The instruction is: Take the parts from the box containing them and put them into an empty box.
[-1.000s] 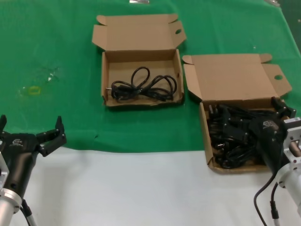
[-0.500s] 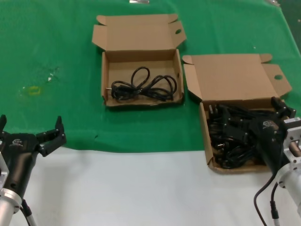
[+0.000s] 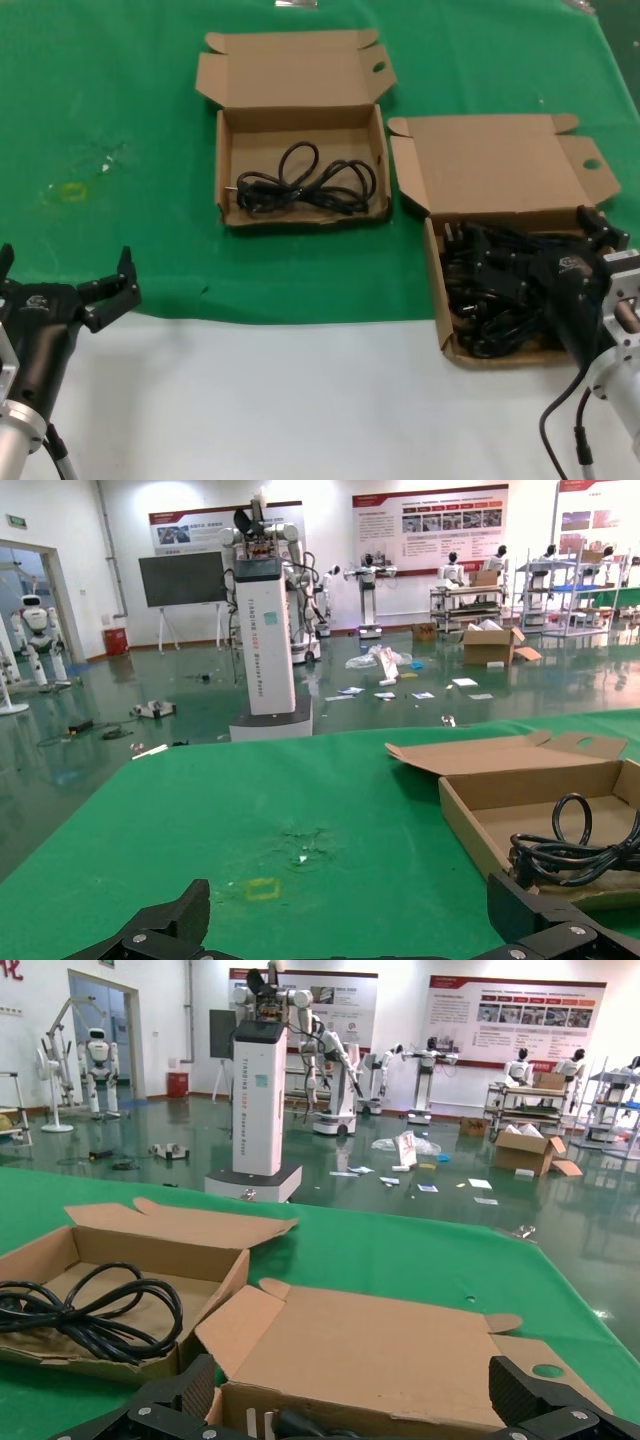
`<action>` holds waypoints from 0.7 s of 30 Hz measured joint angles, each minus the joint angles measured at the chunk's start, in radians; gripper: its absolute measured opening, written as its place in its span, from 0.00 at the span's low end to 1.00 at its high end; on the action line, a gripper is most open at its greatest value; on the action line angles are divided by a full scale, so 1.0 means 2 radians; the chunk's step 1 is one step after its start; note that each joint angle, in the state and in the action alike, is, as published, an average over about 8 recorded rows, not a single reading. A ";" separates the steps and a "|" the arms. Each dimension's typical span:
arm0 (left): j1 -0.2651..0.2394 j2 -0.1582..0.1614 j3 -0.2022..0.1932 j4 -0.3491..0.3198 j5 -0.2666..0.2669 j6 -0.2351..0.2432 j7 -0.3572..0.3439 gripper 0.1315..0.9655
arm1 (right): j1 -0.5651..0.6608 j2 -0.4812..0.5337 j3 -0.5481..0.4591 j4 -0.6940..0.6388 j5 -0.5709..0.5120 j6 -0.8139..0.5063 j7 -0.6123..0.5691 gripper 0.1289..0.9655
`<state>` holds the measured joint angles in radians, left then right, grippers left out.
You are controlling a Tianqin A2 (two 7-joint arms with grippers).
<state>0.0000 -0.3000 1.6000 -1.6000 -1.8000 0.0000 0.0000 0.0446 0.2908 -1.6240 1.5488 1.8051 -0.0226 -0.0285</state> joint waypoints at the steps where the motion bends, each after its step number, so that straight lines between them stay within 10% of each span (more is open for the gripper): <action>1: 0.000 0.000 0.000 0.000 0.000 0.000 0.000 1.00 | 0.000 0.000 0.000 0.000 0.000 0.000 0.000 1.00; 21: 0.000 0.000 0.000 0.000 0.000 0.000 0.000 1.00 | 0.000 0.000 0.000 0.000 0.000 0.000 0.000 1.00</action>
<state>0.0000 -0.3000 1.6000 -1.6000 -1.8000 0.0000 0.0000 0.0446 0.2908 -1.6240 1.5488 1.8051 -0.0226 -0.0286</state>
